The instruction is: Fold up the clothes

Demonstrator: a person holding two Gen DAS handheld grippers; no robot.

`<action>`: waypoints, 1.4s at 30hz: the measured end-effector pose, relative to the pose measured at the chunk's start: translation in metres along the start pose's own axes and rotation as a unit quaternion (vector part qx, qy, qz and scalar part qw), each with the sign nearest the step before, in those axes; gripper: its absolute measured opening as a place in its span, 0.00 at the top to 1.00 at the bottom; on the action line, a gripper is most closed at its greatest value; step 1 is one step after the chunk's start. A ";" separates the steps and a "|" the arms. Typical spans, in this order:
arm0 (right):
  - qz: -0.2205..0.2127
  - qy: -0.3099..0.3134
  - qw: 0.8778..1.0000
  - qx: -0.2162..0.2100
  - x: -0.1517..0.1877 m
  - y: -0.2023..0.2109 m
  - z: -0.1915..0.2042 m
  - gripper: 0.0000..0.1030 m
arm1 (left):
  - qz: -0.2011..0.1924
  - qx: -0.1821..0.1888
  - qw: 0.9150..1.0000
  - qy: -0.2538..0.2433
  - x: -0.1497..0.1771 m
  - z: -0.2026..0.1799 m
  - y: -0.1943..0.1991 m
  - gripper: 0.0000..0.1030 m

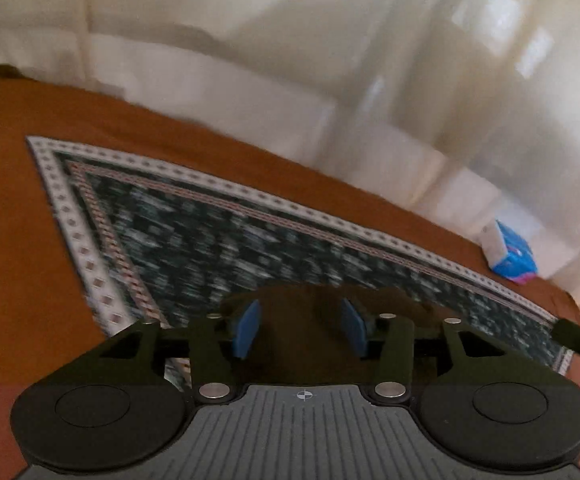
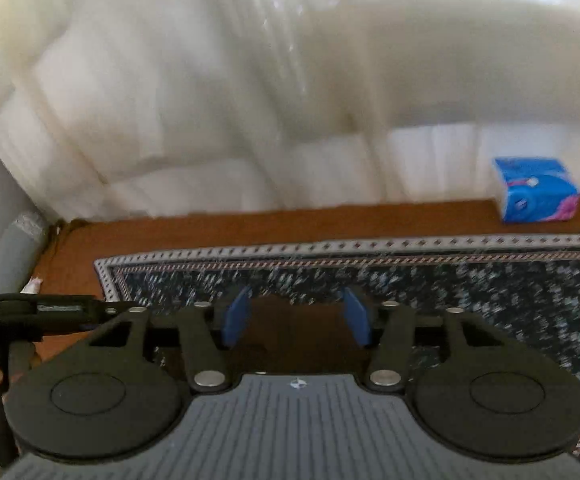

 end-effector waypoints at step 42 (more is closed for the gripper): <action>0.051 -0.083 0.988 0.121 0.111 0.095 -0.123 0.92 | 0.040 -0.046 0.997 -0.053 0.091 0.083 0.050 1.00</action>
Point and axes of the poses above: each gripper's, at about its wrist camera, not at the fingertips, and y roughly against the way its jaws point, z to its left, x to its underside, the point moved 6 cm from there along -y, roughly the way its jaws point
